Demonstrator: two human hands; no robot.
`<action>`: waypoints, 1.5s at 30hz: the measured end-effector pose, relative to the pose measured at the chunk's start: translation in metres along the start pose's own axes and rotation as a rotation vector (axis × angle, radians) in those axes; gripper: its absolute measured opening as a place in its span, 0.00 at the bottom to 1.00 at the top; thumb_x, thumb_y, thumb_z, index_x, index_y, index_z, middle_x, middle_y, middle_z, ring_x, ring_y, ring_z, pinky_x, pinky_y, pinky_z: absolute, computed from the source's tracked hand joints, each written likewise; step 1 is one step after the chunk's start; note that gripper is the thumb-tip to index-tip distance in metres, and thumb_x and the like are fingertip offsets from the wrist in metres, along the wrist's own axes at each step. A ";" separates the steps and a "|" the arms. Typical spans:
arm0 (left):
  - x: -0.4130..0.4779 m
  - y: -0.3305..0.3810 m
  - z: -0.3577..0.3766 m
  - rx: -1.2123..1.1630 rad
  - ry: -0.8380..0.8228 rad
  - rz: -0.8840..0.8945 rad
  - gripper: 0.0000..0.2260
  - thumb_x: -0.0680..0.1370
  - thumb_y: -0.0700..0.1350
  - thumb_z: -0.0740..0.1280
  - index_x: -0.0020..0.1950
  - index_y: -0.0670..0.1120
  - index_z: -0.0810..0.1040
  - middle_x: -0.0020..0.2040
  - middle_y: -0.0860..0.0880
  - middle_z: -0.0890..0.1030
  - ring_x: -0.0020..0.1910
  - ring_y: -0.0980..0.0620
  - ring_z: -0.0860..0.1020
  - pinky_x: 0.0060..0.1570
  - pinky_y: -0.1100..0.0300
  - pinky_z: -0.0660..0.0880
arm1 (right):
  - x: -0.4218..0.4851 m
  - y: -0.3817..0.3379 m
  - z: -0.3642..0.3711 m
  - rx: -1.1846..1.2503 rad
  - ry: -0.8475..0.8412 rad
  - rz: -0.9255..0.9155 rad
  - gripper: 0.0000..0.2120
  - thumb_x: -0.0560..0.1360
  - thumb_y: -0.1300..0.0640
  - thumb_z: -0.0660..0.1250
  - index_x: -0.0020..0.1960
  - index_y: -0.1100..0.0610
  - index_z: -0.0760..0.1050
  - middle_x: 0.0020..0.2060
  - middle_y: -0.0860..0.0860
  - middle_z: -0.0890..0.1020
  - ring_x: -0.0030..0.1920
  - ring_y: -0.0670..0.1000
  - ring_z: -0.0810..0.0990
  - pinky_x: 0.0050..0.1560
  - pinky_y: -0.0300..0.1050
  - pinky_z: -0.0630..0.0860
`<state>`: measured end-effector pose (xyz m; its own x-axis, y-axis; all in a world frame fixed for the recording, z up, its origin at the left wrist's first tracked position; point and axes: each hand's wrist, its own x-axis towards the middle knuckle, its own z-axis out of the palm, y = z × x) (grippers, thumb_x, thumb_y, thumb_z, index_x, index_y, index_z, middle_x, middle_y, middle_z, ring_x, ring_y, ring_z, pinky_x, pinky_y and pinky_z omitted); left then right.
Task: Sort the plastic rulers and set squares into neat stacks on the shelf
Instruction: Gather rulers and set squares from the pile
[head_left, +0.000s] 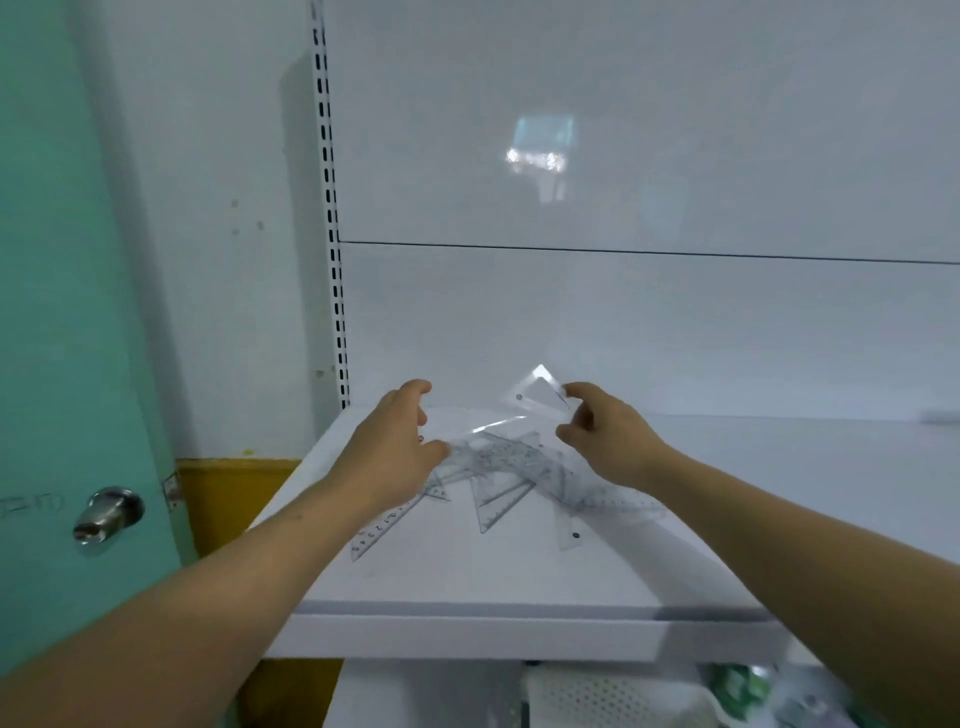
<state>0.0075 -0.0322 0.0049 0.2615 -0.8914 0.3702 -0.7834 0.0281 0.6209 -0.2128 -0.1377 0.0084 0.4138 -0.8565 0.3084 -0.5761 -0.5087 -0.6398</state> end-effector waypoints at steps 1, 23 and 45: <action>0.002 0.003 0.005 0.001 0.000 0.015 0.30 0.76 0.49 0.68 0.74 0.52 0.58 0.56 0.53 0.69 0.49 0.53 0.73 0.47 0.61 0.70 | -0.002 0.001 -0.003 0.053 0.044 0.024 0.21 0.77 0.56 0.63 0.70 0.52 0.65 0.40 0.48 0.76 0.36 0.46 0.74 0.35 0.36 0.70; -0.087 0.309 0.240 -0.070 -0.354 0.305 0.31 0.77 0.49 0.66 0.76 0.50 0.55 0.69 0.48 0.67 0.64 0.49 0.71 0.61 0.57 0.69 | -0.252 0.197 -0.291 -0.350 0.336 0.356 0.25 0.77 0.49 0.64 0.72 0.54 0.65 0.55 0.51 0.75 0.50 0.49 0.72 0.54 0.43 0.69; -0.031 0.519 0.461 0.032 -0.457 0.438 0.31 0.75 0.54 0.67 0.74 0.46 0.62 0.73 0.48 0.64 0.69 0.49 0.66 0.64 0.58 0.64 | -0.282 0.441 -0.482 -0.354 0.334 0.580 0.23 0.79 0.53 0.62 0.73 0.50 0.63 0.67 0.50 0.71 0.63 0.52 0.72 0.53 0.41 0.70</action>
<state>-0.6671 -0.1984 -0.0028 -0.3485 -0.9037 0.2487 -0.7817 0.4266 0.4548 -0.9226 -0.1623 -0.0214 -0.2277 -0.9475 0.2247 -0.8518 0.0820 -0.5175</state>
